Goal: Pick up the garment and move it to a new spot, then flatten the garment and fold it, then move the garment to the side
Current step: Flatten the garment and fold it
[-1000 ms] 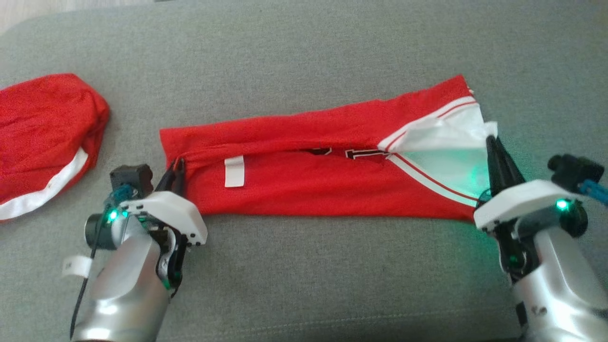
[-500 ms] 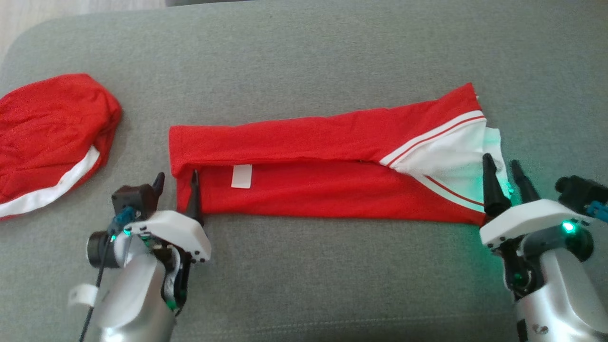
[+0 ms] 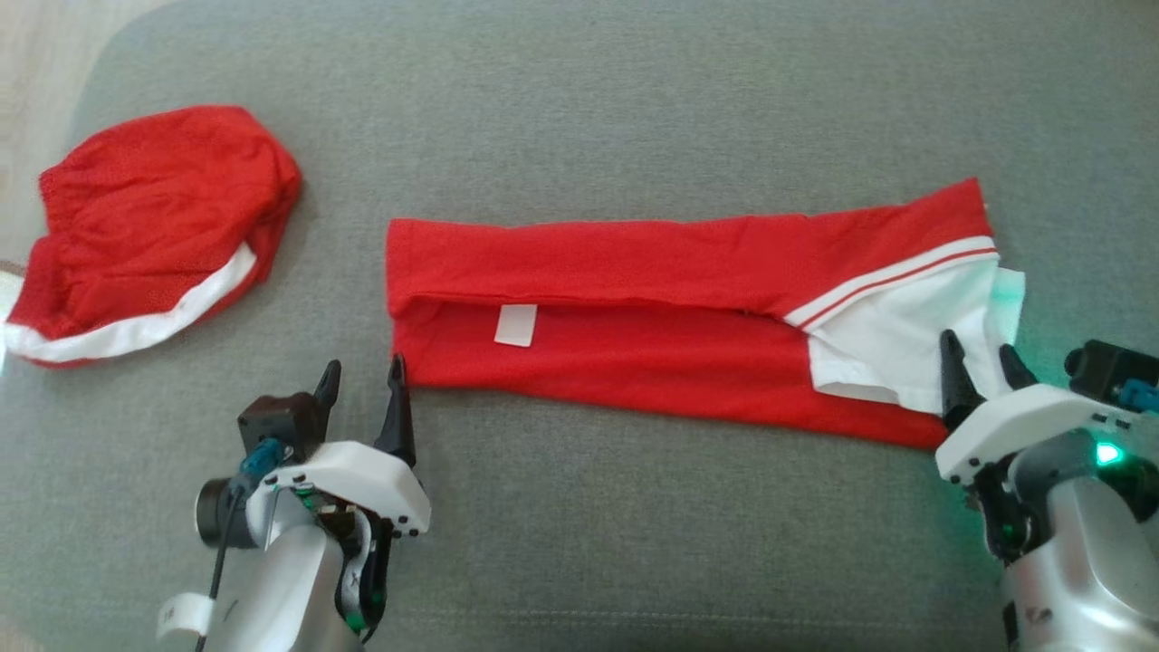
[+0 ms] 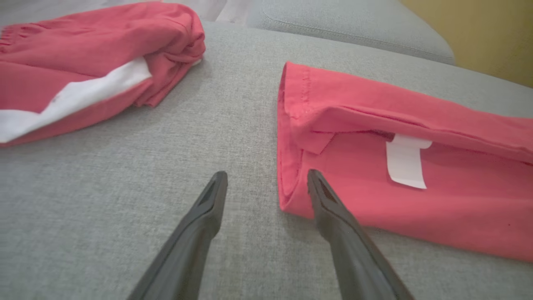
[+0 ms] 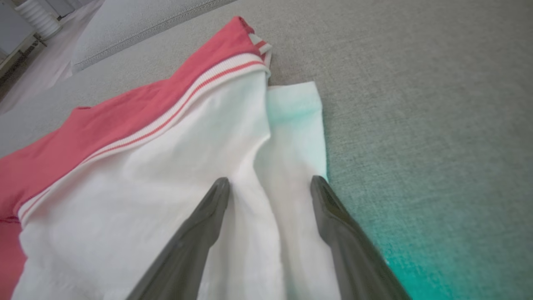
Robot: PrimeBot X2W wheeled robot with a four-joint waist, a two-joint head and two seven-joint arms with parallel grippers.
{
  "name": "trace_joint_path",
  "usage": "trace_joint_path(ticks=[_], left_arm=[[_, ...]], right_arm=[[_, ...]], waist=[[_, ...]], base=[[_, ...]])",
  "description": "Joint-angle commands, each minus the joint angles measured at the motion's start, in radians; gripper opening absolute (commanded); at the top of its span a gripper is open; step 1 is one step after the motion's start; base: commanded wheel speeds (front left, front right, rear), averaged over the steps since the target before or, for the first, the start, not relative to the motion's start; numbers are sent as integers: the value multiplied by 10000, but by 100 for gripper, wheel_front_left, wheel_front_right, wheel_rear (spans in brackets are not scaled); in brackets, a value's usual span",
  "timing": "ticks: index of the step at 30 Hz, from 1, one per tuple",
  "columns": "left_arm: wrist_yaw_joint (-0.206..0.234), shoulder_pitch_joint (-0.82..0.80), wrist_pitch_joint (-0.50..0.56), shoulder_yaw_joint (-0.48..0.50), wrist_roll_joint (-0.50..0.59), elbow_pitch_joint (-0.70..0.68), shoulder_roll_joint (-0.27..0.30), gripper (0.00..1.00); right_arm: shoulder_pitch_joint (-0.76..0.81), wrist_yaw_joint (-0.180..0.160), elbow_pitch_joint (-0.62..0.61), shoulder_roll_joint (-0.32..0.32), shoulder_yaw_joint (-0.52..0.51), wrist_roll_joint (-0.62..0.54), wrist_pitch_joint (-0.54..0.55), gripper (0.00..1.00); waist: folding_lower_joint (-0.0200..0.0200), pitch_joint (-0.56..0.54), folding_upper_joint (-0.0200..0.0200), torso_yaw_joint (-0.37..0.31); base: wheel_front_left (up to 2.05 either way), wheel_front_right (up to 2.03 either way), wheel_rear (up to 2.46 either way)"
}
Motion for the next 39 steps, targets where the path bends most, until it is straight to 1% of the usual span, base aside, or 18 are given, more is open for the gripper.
trace_joint_path(ticks=[1,3,9,10,11,12,13,16,19,25,28,30,32,36,37,39], left_arm=[[-55,-37,-124,347,70,-316,92,100],[-88,1,-124,422,120,-346,53,100],[-187,131,-124,621,267,-371,-16,100],[-198,151,-124,639,292,-368,-25,100],[-210,169,-124,647,318,-365,-33,100],[-222,185,-124,646,342,-362,-41,100],[-232,200,-124,637,362,-361,-49,100],[-269,247,-124,586,400,-363,-67,100],[-296,315,-124,573,405,-363,-77,100],[-339,502,-124,518,340,-343,-87,100],[-313,533,-124,403,224,-365,-88,100],[-285,534,-124,321,151,-380,-89,100],[-250,521,-124,226,82,-403,-89,100],[-211,489,-124,16,-36,-396,-90,100],[-211,489,-124,16,-36,-396,-90,100],[-211,483,-124,-102,-97,-384,-90,100]], right_arm=[[-209,65,-5,42,271,-52,175,100],[-213,65,211,116,423,139,282,100],[-164,65,384,237,1588,1117,465,100],[-161,65,418,243,1726,1218,488,93],[-163,65,462,247,1832,1276,489,71],[-181,65,506,248,1874,1304,430,34],[-208,65,560,243,1900,1300,365,0],[-346,65,668,115,1741,1263,-61,0],[-544,65,679,-119,1341,1277,-557,0],[-889,65,579,-1041,419,1029,-1070,0],[-1055,65,328,-1301,229,907,-1135,0],[-1140,65,43,-1287,309,878,-1139,0],[-1178,65,-323,-1129,603,933,-1127,0],[-1046,65,-1176,-639,1628,1228,-963,0],[-1046,65,-1176,-639,1628,1228,-963,0],[-905,65,-1580,-433,2234,1418,-798,0]], waist=[[1,-4,0,81],[1,-17,0,170],[1,-100,0,283],[1,-113,0,291],[1,-126,0,300],[1,-136,0,310],[1,-146,0,321],[1,-190,0,326],[1,-266,0,277],[1,-447,0,77],[1,-493,0,-18],[1,-507,0,-65],[1,-517,0,-79],[1,-558,0,10],[1,-558,0,10],[1,-585,0,125]], base=[[0,0,0],[0,0,0],[0,0,0],[0,0,0],[0,0,0],[0,0,0],[0,0,0],[0,0,0],[0,0,0],[0,0,0],[0,0,0],[0,0,0],[0,0,0],[0,0,0],[0,0,0],[0,0,0]])
